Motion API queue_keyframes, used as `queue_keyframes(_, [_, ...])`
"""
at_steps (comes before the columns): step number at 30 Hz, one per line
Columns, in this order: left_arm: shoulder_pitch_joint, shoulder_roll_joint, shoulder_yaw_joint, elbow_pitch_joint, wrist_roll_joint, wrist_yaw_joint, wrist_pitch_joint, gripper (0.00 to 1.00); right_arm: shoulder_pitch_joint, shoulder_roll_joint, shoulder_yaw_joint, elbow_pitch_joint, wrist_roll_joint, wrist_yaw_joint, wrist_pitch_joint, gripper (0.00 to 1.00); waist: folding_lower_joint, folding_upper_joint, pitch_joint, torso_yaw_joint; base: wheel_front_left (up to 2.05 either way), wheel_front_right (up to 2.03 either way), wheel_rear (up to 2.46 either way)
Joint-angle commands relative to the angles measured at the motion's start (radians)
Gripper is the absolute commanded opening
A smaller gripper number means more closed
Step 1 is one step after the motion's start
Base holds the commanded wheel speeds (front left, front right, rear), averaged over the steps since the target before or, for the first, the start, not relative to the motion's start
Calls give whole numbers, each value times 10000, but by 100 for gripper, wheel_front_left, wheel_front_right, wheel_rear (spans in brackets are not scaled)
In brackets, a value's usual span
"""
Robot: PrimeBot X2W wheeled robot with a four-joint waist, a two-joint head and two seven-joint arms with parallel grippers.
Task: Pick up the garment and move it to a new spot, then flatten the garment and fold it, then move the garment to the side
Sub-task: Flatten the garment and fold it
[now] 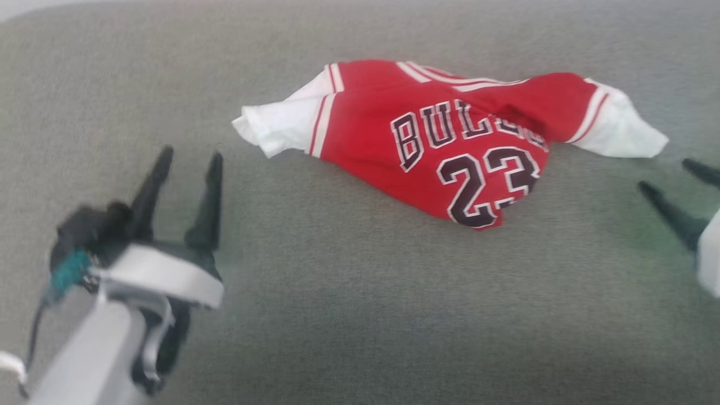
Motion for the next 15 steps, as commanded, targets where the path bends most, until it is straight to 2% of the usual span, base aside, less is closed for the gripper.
queue_keyframes(1, [208,-177,231,-168,273,-99,-44,100,-262,-184,81,80,240,-2,245,100,0,-1,240,224,0,0,0])
queue_keyframes(7, [1197,-1287,1449,-670,1371,-913,-46,100,-1793,-1265,973,657,1355,-2,1571,100,0,-1,831,591,0,0,0])
queue_keyframes(15, [1105,-2137,2421,-713,2173,-1869,-45,100,-3312,-1733,2427,1674,1742,-3,2371,100,0,-1,1446,889,0,0,0])
